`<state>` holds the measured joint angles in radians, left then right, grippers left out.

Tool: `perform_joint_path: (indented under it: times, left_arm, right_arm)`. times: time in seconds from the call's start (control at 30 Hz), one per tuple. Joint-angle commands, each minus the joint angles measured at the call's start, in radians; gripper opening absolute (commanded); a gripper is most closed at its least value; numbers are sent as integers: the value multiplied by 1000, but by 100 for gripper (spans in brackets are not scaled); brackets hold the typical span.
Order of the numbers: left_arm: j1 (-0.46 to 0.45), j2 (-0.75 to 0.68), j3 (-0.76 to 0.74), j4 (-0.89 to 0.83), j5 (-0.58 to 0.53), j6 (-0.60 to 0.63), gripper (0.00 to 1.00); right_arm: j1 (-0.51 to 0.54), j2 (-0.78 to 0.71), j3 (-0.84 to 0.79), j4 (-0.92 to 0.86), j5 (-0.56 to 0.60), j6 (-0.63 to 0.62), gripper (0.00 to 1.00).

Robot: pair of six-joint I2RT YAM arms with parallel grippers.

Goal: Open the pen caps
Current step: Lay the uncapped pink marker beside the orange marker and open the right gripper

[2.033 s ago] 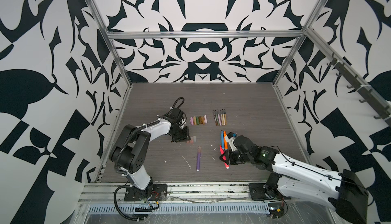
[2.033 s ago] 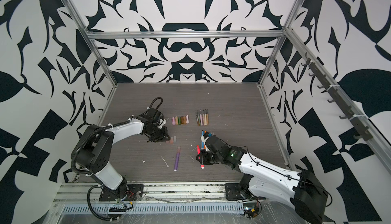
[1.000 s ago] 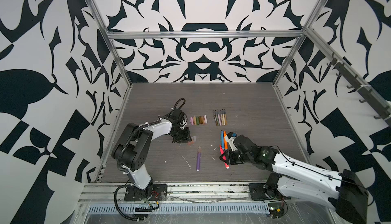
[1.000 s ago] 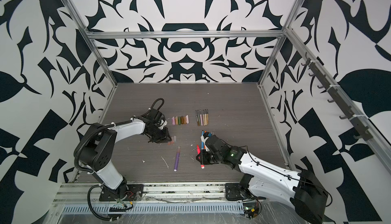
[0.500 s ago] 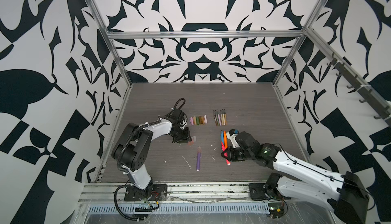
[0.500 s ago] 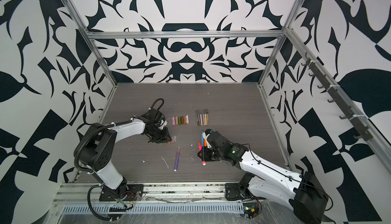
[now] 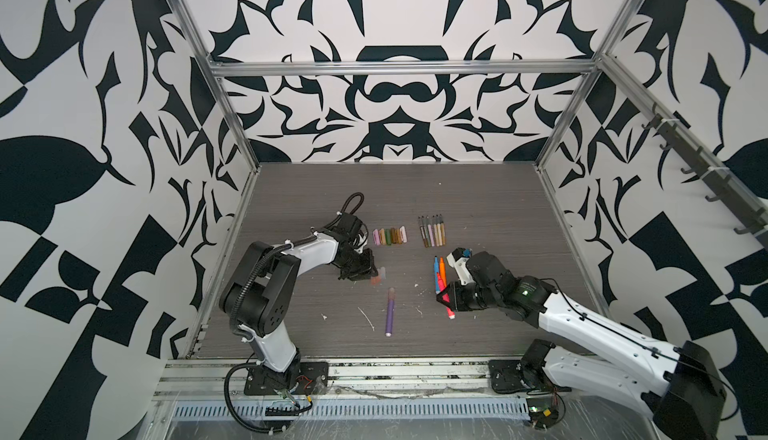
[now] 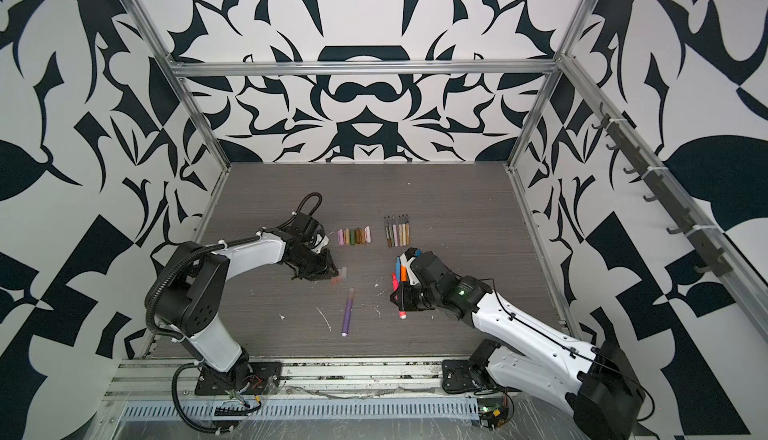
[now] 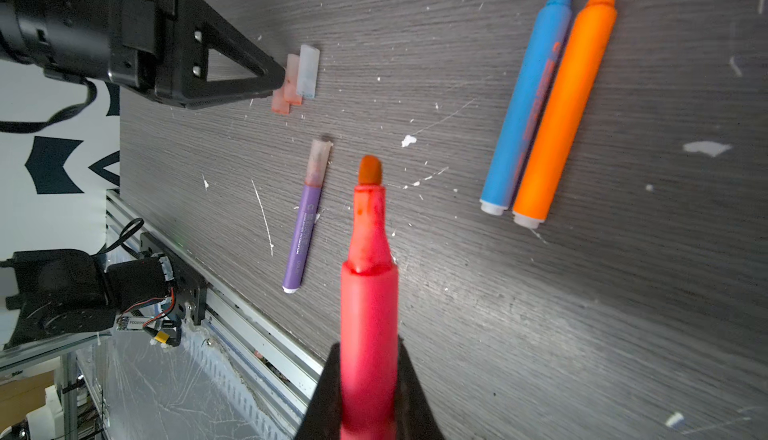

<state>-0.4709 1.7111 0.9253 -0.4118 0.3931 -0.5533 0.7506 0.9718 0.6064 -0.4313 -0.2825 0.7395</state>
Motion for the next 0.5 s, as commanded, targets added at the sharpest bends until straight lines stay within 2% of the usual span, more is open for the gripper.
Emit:
perform_joint_path:
  times: [0.0, 0.2, 0.47]
  left_arm:
    - [-2, 3, 4, -12, 8, -4, 29]
    - [0, -17, 1, -28, -5, 3, 31]
    - [-1, -31, -10, -29, -9, 4, 36]
  right_arm:
    - [-20, -2, 50, -34, -9, -53, 0]
    - [-129, 33, 97, -95, -17, -170, 0]
    - [-355, 197, 72, 0, -154, -297, 0]
